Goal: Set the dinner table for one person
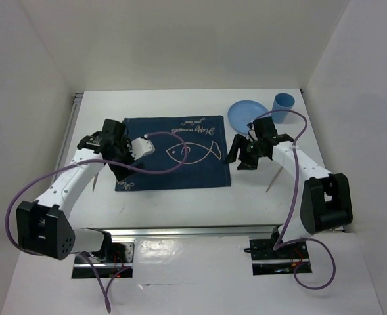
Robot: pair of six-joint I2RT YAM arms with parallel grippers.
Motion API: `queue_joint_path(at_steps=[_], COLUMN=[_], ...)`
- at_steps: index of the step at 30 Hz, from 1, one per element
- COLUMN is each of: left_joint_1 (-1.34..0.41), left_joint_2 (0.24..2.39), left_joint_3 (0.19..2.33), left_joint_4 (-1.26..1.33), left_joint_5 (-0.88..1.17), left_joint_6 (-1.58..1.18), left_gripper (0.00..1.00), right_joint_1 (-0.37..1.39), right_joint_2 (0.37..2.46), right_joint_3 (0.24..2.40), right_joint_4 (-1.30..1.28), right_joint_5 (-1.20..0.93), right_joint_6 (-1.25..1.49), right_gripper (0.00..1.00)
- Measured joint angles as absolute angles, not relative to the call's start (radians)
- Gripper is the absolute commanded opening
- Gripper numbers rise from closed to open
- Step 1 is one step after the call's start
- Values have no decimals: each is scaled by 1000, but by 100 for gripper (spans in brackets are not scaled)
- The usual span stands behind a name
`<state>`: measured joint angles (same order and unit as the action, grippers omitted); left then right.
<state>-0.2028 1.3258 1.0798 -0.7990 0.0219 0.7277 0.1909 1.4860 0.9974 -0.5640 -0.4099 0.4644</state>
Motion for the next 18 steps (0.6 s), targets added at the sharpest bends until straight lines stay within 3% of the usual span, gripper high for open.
queue_joint_path(at_steps=[6,10,14,15,18], left_joint_1=[-191,-157,-137,-136,-135], left_joint_2=[1330,1459,1651,1690,1768], left_joint_3=[1090,1209,1300,1297,1252], left_joint_4=[-895,-832,-716,-693,-646], left_joint_5=[98,27,-64,-84,-133], left_joint_6=[723,579,431,405,353], left_gripper=[100,93,90,90,90], right_joint_1=[220,289,323,328,338], right_joint_2=[1511,1656,1816,1847,1903], right_joint_3=[1049,1167,1205,1205,1203], right_joint_4=[-577,-553,-489,-484,-478], right_joint_5=[-323,-292,-289,-286,-268], right_joint_6=[467,469,479,484,500], right_gripper=[67,58,35,23,1])
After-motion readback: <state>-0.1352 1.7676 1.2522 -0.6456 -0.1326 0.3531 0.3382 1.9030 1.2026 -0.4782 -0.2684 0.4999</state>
